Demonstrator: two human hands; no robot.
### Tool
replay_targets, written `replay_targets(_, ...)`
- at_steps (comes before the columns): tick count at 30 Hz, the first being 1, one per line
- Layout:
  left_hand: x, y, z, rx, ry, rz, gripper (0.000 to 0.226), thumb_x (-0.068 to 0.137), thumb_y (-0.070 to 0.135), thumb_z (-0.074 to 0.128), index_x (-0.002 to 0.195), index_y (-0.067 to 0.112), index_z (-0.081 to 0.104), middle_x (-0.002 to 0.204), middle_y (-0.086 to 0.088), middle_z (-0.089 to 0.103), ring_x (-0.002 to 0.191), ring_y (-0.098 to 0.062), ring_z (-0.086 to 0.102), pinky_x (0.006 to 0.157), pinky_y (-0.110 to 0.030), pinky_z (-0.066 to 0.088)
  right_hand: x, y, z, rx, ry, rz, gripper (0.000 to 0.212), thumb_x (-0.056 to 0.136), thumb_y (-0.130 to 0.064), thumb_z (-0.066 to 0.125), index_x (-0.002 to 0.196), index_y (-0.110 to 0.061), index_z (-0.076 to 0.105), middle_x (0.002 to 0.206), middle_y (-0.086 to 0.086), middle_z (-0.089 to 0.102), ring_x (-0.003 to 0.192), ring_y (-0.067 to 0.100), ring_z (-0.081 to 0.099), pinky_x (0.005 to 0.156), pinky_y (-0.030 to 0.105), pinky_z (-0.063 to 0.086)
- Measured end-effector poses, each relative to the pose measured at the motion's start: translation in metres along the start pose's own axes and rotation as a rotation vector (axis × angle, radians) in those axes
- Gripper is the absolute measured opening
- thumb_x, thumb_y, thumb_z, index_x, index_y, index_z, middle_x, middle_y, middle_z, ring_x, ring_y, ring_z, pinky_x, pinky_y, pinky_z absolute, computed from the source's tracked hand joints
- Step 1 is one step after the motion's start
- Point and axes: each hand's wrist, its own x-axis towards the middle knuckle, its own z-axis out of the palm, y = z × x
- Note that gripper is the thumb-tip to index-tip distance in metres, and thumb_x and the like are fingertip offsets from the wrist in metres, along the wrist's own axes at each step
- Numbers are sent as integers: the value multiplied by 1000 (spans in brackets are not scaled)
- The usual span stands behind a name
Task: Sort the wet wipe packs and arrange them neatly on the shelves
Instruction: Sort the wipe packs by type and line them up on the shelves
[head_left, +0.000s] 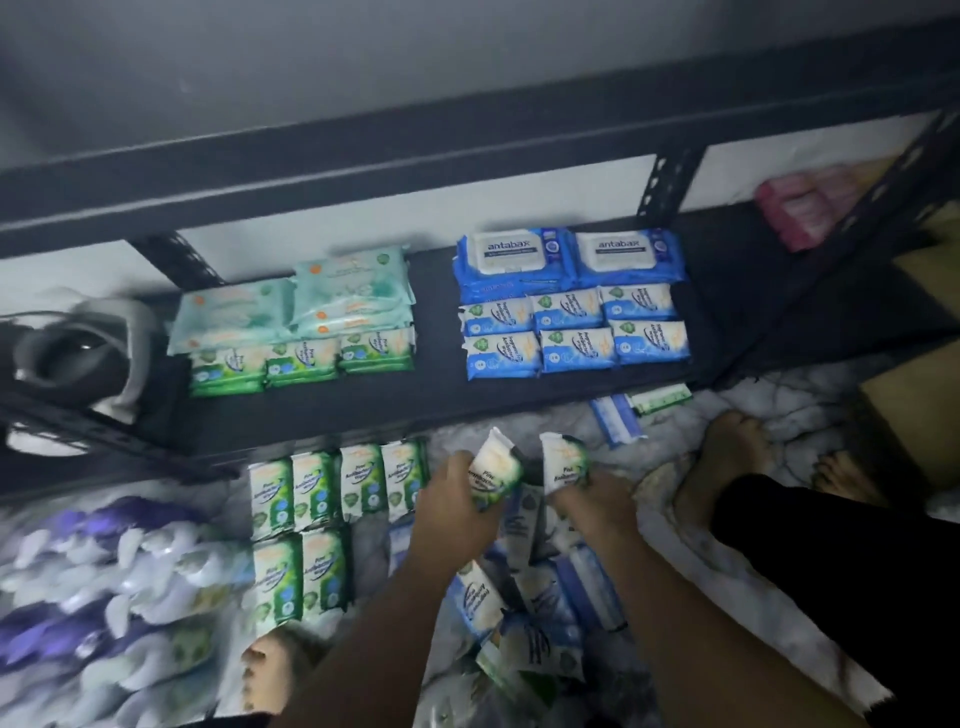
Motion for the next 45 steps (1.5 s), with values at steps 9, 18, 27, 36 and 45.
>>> replay_targets(9, -86, -47, -50, -635, 53, -244, 76, 65, 14, 96, 119, 29, 44, 109, 0, 69, 91, -4, 70, 74, -33, 61, -96, 4, 39, 192, -236, 9, 66, 68, -1, 84, 125, -13, 53, 102, 8, 68, 88, 27, 68, 54, 31, 56)
replay_targets(18, -121, -76, -81, -630, 95, -202, 96, 80, -2, 78, 140, 56, 29, 117, 4, 61, 90, -15, 67, 76, -52, 62, -123, -3, 57, 177, -338, -141, 32, 88, -1, 62, 116, -15, 55, 103, 12, 71, 86, 30, 72, 71, 43, 60)
replay_targets(27, -119, -89, -88, -694, 54, -323, 90, 83, -19, 61, 144, 39, 27, 113, -14, 62, 87, -30, 70, 68, -52, 59, -118, -9, 57, 207, -366, -234, 69, 76, 15, 63, 114, -42, 56, 105, 10, 72, 83, 34, 74, 66, 49, 62)
replay_targets(36, -121, -126, -80, -470, 92, -451, 88, 71, -6, 81, 133, 44, 44, 99, -2, 75, 85, -17, 73, 72, -39, 62, -115, -1, 71, 111, -420, -199, 76, 74, -1, 83, 137, -29, 50, 105, 2, 76, 90, 21, 74, 78, 43, 61)
replay_targets(45, -106, -131, -84, -259, 157, -515, 77, 70, 10, 88, 136, 26, 52, 86, 9, 68, 73, -10, 63, 63, -21, 46, -101, 8, 103, 17, -502, -224, 70, 75, 13, 77, 122, -32, 52, 109, -1, 71, 86, 5, 68, 60, 19, 55)
